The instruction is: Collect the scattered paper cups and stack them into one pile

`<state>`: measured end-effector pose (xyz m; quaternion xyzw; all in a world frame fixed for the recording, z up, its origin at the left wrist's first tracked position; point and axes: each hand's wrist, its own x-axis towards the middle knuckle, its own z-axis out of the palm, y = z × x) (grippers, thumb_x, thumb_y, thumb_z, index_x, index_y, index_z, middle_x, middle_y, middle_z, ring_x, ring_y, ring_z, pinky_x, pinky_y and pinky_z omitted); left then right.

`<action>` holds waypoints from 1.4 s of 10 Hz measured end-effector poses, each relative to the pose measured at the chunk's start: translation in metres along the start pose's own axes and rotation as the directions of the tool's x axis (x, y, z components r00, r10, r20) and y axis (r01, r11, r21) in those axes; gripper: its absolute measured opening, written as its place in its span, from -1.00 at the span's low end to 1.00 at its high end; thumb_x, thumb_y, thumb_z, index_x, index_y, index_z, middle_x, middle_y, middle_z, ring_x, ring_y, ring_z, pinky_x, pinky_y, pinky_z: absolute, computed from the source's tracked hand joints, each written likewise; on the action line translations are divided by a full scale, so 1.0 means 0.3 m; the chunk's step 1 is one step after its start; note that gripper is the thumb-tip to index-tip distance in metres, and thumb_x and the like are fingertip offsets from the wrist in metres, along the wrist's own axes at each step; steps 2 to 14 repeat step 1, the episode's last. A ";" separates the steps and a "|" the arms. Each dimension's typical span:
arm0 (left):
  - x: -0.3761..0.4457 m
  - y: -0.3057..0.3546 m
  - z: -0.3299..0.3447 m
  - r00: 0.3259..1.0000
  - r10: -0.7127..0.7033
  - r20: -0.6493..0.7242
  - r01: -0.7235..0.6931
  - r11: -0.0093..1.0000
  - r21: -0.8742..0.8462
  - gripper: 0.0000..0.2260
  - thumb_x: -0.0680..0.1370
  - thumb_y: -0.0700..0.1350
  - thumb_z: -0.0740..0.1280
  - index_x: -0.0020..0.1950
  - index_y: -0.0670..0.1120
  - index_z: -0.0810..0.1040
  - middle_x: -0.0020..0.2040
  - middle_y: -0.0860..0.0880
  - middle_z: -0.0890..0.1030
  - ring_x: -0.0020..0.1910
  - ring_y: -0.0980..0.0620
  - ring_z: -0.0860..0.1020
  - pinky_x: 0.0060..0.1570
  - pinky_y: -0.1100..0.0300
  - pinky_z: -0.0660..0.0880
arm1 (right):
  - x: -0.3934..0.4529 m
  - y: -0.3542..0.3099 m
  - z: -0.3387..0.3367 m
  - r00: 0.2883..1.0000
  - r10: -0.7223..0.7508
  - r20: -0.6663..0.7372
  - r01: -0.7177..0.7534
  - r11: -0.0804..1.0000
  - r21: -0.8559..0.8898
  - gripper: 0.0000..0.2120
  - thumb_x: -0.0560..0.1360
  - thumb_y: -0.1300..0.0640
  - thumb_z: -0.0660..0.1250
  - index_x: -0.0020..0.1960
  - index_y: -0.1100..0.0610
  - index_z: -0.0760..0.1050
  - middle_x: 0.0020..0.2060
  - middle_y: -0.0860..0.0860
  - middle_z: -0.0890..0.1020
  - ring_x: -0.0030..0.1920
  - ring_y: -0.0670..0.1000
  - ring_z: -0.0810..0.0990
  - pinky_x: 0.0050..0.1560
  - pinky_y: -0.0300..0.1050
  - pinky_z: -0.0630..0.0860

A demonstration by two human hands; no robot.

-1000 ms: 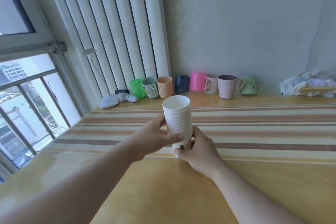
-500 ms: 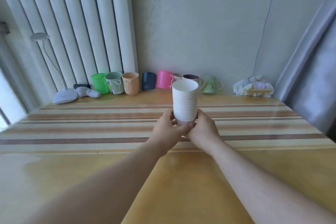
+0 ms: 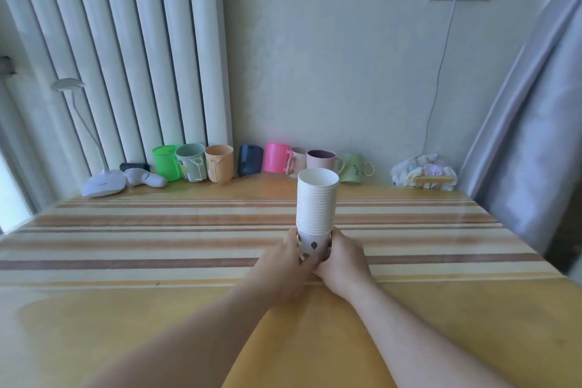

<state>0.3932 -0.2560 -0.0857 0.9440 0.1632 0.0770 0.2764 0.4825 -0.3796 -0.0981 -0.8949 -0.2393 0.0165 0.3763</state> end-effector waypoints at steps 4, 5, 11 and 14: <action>-0.092 -0.063 0.010 0.999 0.034 0.016 -0.038 0.943 0.332 -0.44 0.67 0.29 0.08 0.59 0.03 0.28 0.43 -0.10 0.48 0.55 -0.17 0.37 0.45 0.01 0.37 | -0.029 0.035 -0.016 1.000 0.008 0.009 -0.007 0.990 -0.138 -0.11 0.28 -0.38 0.44 0.48 0.06 0.41 0.31 0.01 0.62 0.41 0.15 0.52 0.34 0.07 0.53; -0.092 -0.063 0.010 0.999 0.034 0.016 -0.038 0.943 0.332 -0.44 0.67 0.29 0.08 0.59 0.03 0.28 0.43 -0.10 0.48 0.55 -0.17 0.37 0.45 0.01 0.37 | -0.029 0.035 -0.016 1.000 0.008 0.009 -0.007 0.990 -0.138 -0.11 0.28 -0.38 0.44 0.48 0.06 0.41 0.31 0.01 0.62 0.41 0.15 0.52 0.34 0.07 0.53; -0.092 -0.063 0.010 0.999 0.034 0.016 -0.038 0.943 0.332 -0.44 0.67 0.29 0.08 0.59 0.03 0.28 0.43 -0.10 0.48 0.55 -0.17 0.37 0.45 0.01 0.37 | -0.029 0.035 -0.016 1.000 0.008 0.009 -0.007 0.990 -0.138 -0.11 0.28 -0.38 0.44 0.48 0.06 0.41 0.31 0.01 0.62 0.41 0.15 0.52 0.34 0.07 0.53; -0.092 -0.063 0.010 0.999 0.034 0.016 -0.038 0.943 0.332 -0.44 0.67 0.29 0.08 0.59 0.03 0.28 0.43 -0.10 0.48 0.55 -0.17 0.37 0.45 0.01 0.37 | -0.029 0.035 -0.016 1.000 0.008 0.009 -0.007 0.990 -0.138 -0.11 0.28 -0.38 0.44 0.48 0.06 0.41 0.31 0.01 0.62 0.41 0.15 0.52 0.34 0.07 0.53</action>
